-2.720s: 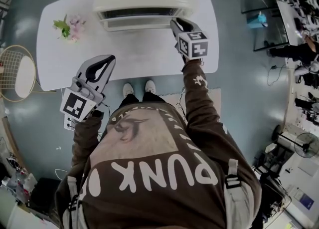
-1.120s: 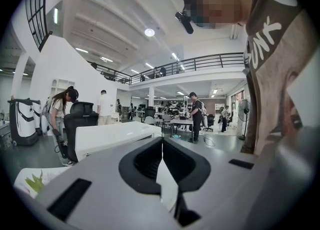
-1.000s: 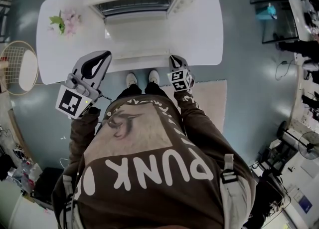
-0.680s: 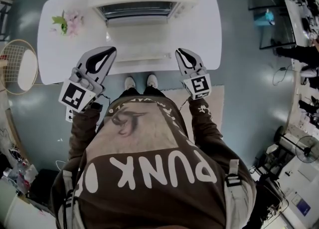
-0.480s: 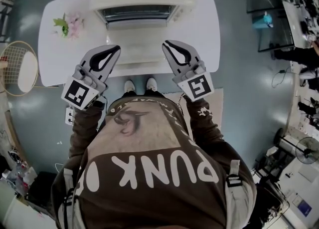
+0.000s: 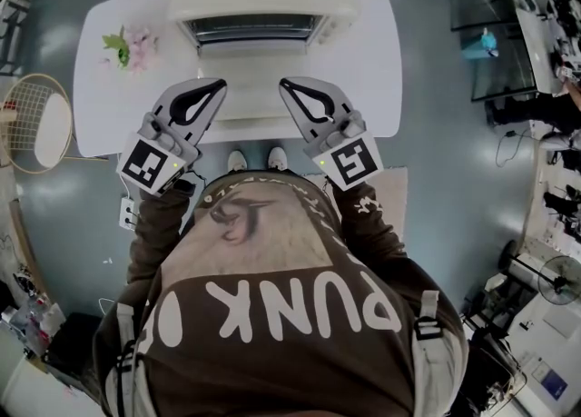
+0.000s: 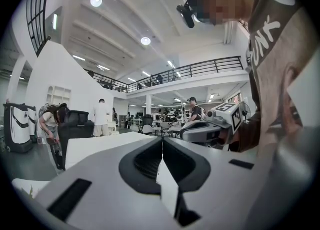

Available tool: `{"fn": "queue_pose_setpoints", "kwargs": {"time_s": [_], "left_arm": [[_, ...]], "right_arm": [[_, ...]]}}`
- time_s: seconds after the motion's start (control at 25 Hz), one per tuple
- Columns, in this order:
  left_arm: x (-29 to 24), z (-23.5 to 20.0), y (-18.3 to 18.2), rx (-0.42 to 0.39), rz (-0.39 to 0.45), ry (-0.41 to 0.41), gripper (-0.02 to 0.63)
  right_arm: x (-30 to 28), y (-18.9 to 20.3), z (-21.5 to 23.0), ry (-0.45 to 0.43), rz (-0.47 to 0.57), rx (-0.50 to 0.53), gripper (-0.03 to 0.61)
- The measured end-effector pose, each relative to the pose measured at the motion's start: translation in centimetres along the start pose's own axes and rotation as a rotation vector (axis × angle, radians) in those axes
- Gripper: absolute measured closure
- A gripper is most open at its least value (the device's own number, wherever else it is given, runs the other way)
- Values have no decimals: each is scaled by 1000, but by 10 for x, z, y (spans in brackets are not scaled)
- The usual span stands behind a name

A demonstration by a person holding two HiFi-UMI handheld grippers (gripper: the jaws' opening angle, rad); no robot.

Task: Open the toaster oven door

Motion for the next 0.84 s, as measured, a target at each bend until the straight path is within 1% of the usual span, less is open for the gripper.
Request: {"fn": "queue_pose_setpoints", "kwargs": {"time_s": [0.56, 0.64, 0.84], "left_arm": [[-2, 2, 1, 0, 0, 10, 607], [0, 2, 4, 6, -5, 14, 607], [0, 0, -5, -6, -6, -11, 607]], "right_arm": [[3, 2, 3, 14, -10, -4, 569], [3, 3, 3, 12, -28, 9, 569], [3, -1, 1, 12, -45, 43, 569]]}}
Point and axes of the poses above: the fingertips, and each gripper's own axes: x backward along the fingers, z to its right, y out of its underside, the point moved 6 cm from there along x, backward along the fingers, and after that the axes turned 7 degrees about -y, right-handed, at the moved point
